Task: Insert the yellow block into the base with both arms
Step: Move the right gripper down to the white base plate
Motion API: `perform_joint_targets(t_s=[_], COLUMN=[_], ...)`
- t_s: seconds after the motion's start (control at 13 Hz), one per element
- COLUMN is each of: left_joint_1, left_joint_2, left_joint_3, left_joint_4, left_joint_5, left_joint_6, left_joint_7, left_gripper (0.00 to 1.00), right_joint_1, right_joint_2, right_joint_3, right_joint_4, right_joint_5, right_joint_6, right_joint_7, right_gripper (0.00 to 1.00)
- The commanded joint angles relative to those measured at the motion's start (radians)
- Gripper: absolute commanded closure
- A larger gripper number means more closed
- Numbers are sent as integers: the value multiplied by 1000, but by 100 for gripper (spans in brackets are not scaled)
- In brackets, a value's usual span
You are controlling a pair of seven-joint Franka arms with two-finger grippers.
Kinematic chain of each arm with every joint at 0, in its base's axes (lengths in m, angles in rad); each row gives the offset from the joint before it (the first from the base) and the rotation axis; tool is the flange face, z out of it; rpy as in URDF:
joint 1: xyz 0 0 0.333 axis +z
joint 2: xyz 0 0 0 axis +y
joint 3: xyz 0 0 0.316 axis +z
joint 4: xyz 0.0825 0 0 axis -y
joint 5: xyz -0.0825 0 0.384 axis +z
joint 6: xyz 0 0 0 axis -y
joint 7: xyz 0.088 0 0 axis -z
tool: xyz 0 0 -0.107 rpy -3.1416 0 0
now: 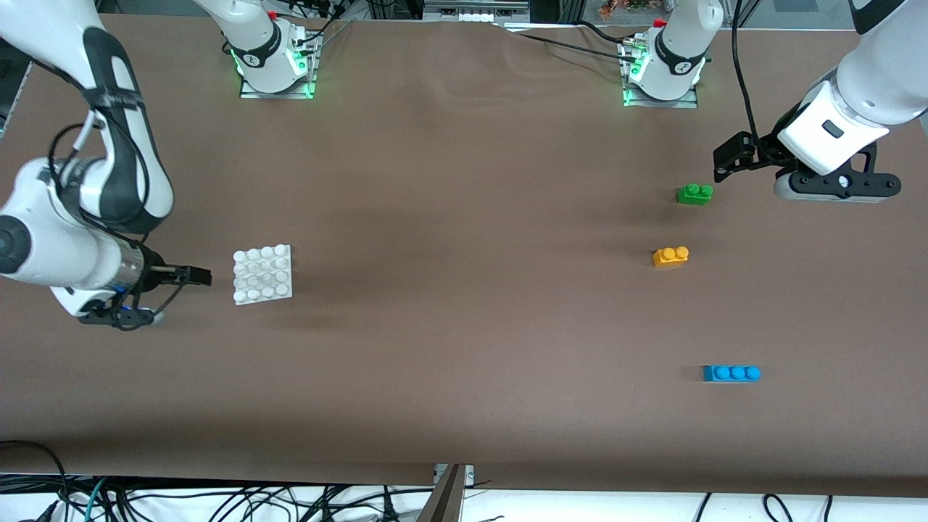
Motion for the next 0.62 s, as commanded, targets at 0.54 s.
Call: perform_joint_targets(t_s=[0.54], left_joint_1=[1], left_joint_2=[-4], left_joint_3=[-1], left_joint_4=[5], left_joint_5=[14], left_joint_6=[-9], left_joint_7=[-12], left_gripper=[0], right_joint_1=[-8], right_joint_2=[10], right_joint_3=[5], right_joint_4=[-233], right_joint_5=[162], right_joint_6=[284], right_joint_7=[-192], right_gripper=[0])
